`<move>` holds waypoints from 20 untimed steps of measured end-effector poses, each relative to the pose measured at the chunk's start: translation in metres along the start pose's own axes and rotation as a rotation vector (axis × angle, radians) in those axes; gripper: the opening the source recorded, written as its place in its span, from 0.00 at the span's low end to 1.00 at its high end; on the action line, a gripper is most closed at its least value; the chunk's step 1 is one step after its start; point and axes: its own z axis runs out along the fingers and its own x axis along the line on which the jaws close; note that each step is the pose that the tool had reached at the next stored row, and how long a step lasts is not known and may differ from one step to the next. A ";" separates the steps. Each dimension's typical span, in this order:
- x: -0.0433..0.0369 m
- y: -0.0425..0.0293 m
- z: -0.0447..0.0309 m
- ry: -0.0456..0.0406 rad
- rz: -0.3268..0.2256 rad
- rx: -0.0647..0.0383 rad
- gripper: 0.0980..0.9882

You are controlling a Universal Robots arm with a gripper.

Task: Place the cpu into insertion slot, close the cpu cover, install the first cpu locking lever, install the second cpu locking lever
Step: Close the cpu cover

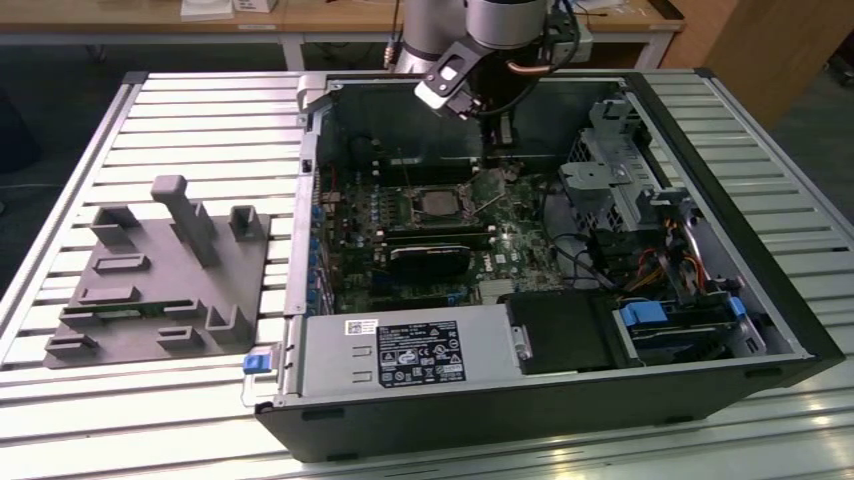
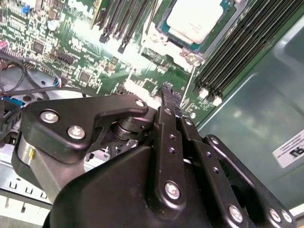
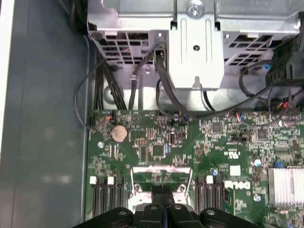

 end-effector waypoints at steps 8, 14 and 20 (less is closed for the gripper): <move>0.0003 0.0133 0.0014 0.0003 0.000 0.000 0.01; 0.0004 0.0244 0.0024 0.0003 0.000 0.000 0.01; 0.0007 0.0366 0.0036 0.0003 0.000 0.000 0.01</move>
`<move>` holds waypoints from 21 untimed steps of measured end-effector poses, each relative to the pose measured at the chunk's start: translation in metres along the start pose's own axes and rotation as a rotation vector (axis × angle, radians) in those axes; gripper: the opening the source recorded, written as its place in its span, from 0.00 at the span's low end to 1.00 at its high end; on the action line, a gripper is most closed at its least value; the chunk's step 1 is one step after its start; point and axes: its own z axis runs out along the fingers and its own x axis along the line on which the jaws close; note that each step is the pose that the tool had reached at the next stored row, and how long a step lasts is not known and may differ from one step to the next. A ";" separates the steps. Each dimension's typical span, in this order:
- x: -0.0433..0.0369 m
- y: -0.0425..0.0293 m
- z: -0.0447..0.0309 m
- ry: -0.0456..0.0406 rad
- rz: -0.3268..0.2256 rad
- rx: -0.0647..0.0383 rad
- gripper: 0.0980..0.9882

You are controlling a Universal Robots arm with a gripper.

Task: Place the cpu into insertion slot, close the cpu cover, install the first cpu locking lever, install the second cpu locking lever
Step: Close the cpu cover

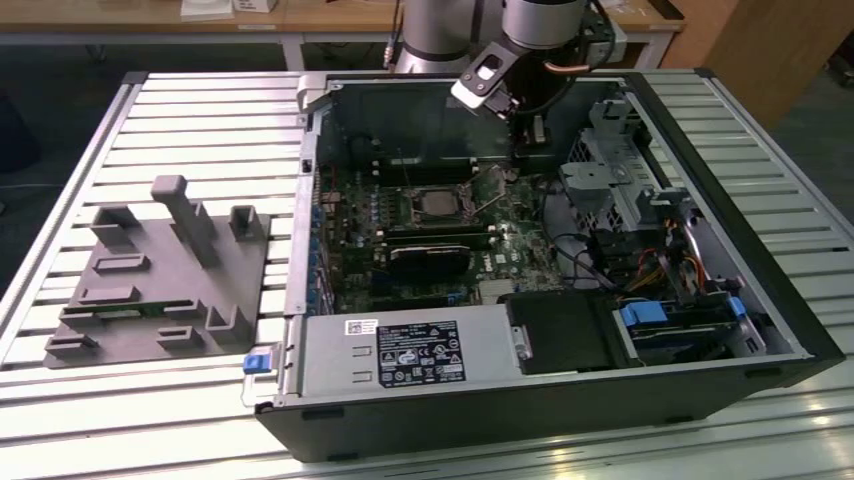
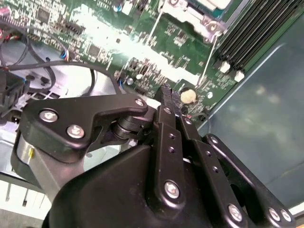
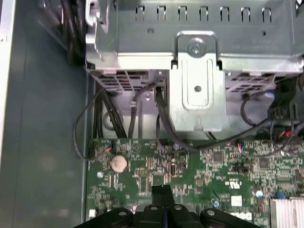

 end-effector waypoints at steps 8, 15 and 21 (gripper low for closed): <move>0.0003 0.0173 0.0017 0.0000 0.000 0.000 0.01; 0.0003 0.0181 0.0039 -0.0001 0.000 0.000 0.01; 0.0002 0.0148 0.0119 -0.0034 0.000 0.000 0.01</move>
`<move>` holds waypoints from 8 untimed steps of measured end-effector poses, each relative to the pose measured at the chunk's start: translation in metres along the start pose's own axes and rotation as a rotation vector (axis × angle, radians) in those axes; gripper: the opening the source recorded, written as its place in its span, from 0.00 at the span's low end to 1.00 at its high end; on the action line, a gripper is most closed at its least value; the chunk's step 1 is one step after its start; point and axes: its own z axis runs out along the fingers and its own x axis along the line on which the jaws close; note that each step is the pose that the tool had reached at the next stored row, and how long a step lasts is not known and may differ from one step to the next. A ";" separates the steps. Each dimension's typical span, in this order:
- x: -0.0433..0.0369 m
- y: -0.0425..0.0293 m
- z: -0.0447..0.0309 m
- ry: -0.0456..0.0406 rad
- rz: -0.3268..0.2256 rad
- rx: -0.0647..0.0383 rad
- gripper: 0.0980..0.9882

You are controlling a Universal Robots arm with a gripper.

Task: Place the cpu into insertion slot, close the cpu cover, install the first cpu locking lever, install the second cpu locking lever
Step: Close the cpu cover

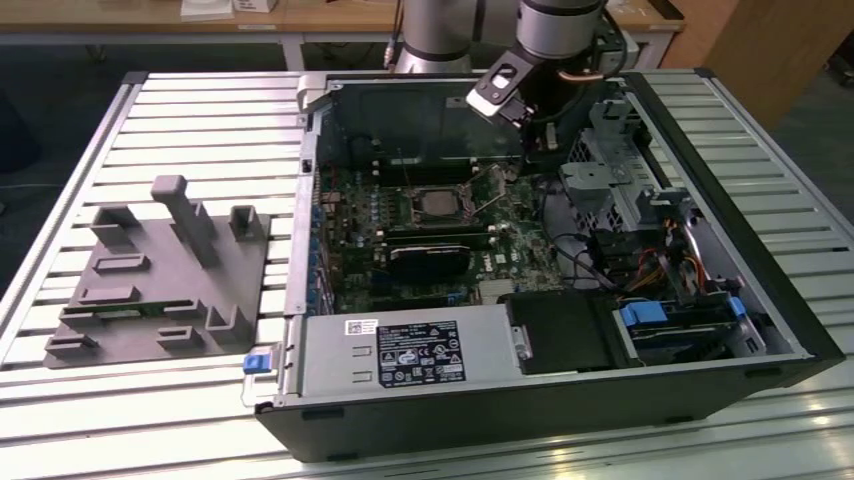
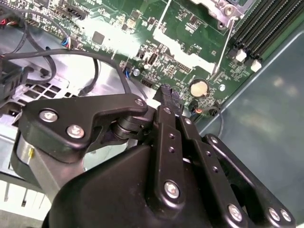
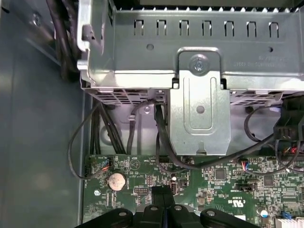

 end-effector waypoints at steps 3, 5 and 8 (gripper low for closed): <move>-0.0001 -0.0017 0.0041 -0.0026 0.000 0.000 0.01; -0.0001 -0.0031 0.0064 -0.0034 0.000 0.000 0.01; -0.0002 -0.0052 0.0091 -0.0039 0.000 0.000 0.01</move>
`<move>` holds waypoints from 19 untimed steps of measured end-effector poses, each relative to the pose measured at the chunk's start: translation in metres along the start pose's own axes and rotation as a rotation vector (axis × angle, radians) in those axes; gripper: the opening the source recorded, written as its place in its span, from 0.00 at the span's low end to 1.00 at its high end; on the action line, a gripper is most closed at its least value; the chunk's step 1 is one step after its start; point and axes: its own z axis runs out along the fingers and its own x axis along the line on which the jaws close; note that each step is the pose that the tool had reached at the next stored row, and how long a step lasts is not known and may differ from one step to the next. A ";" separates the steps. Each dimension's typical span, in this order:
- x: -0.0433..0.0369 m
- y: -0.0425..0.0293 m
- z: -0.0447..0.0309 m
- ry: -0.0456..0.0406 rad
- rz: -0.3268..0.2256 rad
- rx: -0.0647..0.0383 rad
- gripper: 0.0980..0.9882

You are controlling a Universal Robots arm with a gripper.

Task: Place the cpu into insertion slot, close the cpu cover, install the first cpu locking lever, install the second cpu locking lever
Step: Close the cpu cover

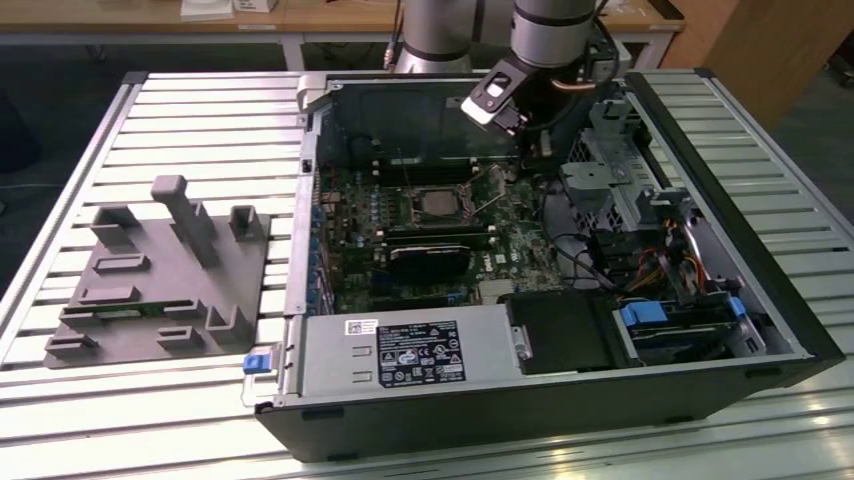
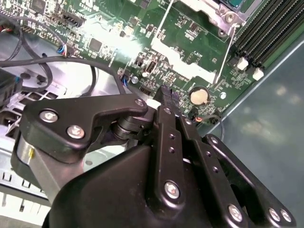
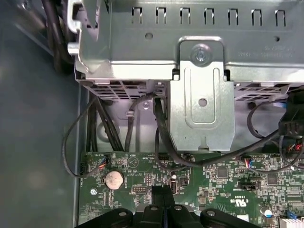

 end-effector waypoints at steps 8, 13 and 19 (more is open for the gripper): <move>-0.0001 -0.0044 0.0073 -0.0001 0.000 0.000 0.01; -0.0002 -0.0058 0.0087 -0.0006 0.000 0.000 0.01; -0.0001 -0.0050 0.0093 -0.0012 0.000 0.046 0.01</move>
